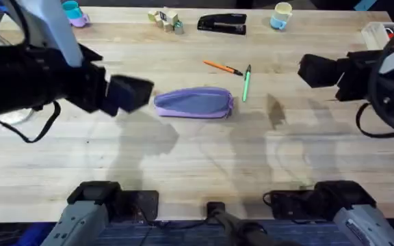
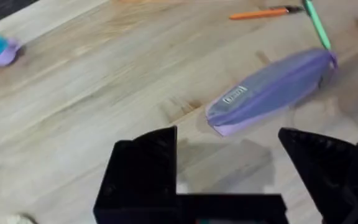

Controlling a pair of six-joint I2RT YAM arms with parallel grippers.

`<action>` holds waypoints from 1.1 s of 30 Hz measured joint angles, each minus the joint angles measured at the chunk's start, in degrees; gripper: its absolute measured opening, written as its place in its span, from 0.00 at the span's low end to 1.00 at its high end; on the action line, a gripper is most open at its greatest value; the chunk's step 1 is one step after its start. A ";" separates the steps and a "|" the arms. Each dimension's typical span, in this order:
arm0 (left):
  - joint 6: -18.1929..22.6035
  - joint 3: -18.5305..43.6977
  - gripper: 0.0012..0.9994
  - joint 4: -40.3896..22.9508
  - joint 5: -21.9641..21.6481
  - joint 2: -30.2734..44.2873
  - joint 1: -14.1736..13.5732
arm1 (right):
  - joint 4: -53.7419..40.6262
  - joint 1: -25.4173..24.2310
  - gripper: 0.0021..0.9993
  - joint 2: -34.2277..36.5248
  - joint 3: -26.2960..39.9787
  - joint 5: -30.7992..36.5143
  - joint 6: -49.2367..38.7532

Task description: Unzip the bag, pick up the pens from the table one at a time and place them inside, then zip the bag closed.

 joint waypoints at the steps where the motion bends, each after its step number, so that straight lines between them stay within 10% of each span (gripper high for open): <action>1: 2.75 0.02 0.99 -0.94 1.21 0.21 0.00 | 0.47 0.00 1.00 0.00 0.00 -0.01 0.00; 14: 39.75 0.02 0.99 -8.36 7.98 1.00 0.00 | 3.17 0.00 1.00 0.00 0.00 0.00 0.00; 27: 49.60 0.02 0.99 -7.02 6.55 23.64 -0.02 | 3.13 0.00 1.00 0.02 0.00 0.01 -0.02; 33: 53.26 0.02 0.99 0.66 12.34 35.62 0.00 | 3.13 0.00 1.00 0.00 0.00 -0.01 -0.02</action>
